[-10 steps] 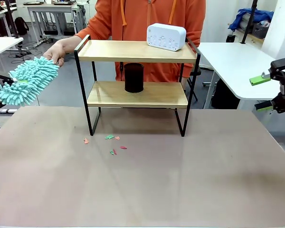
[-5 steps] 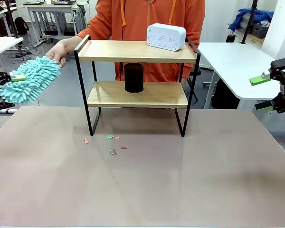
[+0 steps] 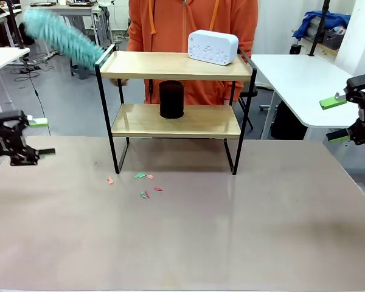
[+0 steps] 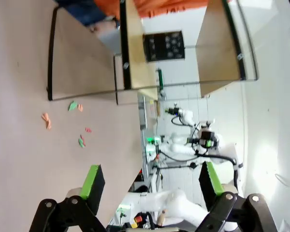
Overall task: Clean the shelf.
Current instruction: Hand the Duster back to the human.
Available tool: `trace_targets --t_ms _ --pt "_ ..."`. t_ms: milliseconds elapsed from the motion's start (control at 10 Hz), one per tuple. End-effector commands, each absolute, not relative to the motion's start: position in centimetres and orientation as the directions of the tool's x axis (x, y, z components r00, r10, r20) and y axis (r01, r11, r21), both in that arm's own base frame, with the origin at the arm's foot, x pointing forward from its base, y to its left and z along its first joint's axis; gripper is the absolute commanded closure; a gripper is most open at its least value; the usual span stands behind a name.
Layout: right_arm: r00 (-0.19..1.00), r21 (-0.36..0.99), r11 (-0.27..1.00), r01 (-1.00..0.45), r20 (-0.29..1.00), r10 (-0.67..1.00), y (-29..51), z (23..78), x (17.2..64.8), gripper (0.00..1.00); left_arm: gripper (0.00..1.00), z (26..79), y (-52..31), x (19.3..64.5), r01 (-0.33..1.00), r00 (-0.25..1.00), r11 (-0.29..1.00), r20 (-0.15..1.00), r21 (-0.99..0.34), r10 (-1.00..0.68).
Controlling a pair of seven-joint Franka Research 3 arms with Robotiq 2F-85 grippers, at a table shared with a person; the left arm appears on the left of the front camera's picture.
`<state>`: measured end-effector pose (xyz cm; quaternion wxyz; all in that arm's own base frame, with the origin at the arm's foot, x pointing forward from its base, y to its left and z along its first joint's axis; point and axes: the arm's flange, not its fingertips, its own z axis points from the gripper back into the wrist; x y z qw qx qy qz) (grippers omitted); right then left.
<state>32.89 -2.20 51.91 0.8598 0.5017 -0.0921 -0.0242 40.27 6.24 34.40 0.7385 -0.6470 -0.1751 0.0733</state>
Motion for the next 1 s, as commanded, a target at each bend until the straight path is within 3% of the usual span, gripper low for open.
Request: trace_targets --t_ms 0,200,300,900 --pt "0.982 0.859 0.507 -0.072 0.151 -0.115 -2.5 51.7 32.8 0.0 0.0 31.0 5.3 41.4 0.151 0.959 0.145 0.181 -0.978 0.218" --pt "0.982 0.859 0.507 -0.072 0.151 -0.115 -2.5 51.7 32.8 0.0 0.0 29.7 4.4 42.2 0.108 0.984 0.111 0.122 -0.988 0.128" --pt "0.982 0.859 0.507 -0.072 0.151 -0.115 -2.5 51.7 32.8 0.0 0.0 30.4 4.2 40.7 0.118 0.958 0.145 0.151 -0.982 0.242" --pt "0.982 0.859 0.507 -0.072 0.151 -0.115 -2.5 51.7 32.8 0.0 0.0 30.4 4.2 40.7 0.118 0.958 0.145 0.151 -0.982 0.242"
